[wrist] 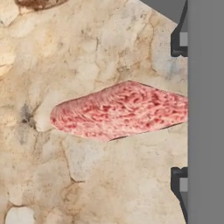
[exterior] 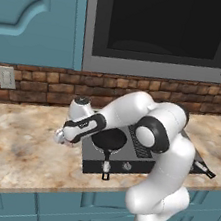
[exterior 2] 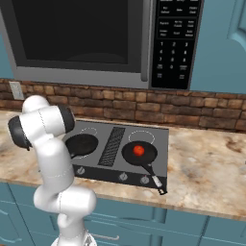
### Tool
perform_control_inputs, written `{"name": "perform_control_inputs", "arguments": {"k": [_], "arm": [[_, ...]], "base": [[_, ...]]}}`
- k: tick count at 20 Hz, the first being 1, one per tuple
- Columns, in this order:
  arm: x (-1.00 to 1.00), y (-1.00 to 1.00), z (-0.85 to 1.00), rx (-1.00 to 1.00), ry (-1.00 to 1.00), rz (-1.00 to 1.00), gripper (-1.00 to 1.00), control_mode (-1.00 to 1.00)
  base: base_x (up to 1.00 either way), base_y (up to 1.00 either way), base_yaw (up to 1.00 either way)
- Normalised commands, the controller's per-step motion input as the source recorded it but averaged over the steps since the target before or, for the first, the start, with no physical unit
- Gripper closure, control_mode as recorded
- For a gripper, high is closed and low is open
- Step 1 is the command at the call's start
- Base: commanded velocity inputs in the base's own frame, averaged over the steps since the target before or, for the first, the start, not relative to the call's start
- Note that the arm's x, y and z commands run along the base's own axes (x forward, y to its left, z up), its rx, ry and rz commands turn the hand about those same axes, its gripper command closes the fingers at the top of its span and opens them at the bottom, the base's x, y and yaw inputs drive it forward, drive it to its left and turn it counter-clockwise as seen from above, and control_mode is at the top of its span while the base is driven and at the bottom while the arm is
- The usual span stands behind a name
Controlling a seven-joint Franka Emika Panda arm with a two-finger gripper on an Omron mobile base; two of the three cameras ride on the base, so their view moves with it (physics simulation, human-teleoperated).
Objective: Place both pans onto different burners. Then place the tomato and the steak on different pans.
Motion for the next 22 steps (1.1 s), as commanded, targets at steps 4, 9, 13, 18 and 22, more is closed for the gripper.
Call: {"name": "perform_control_inputs", "arguments": {"k": [4, 9, 13, 18, 22], "arm": [[0.26, 0.01, -0.09, 0.0, 0.0, 0.0, -1.0, -1.0], [0.16, 0.06, -0.19, 0.0, 0.0, 0.0, -1.0, -1.0], [0.1, 0.1, -0.21, 0.0, 0.0, 0.0, -1.0, -1.0], [0.1, 0.12, -0.18, 0.0, 0.0, 0.0, -1.0, -1.0], [0.06, 0.1, -0.2, 0.0, 0.0, 0.0, -1.0, -1.0]], "base": [[0.0, 0.0, 0.0], [0.0, 0.0, 0.0], [0.0, 0.0, 0.0], [0.0, 0.0, 0.0], [0.0, 0.0, 0.0]]}}
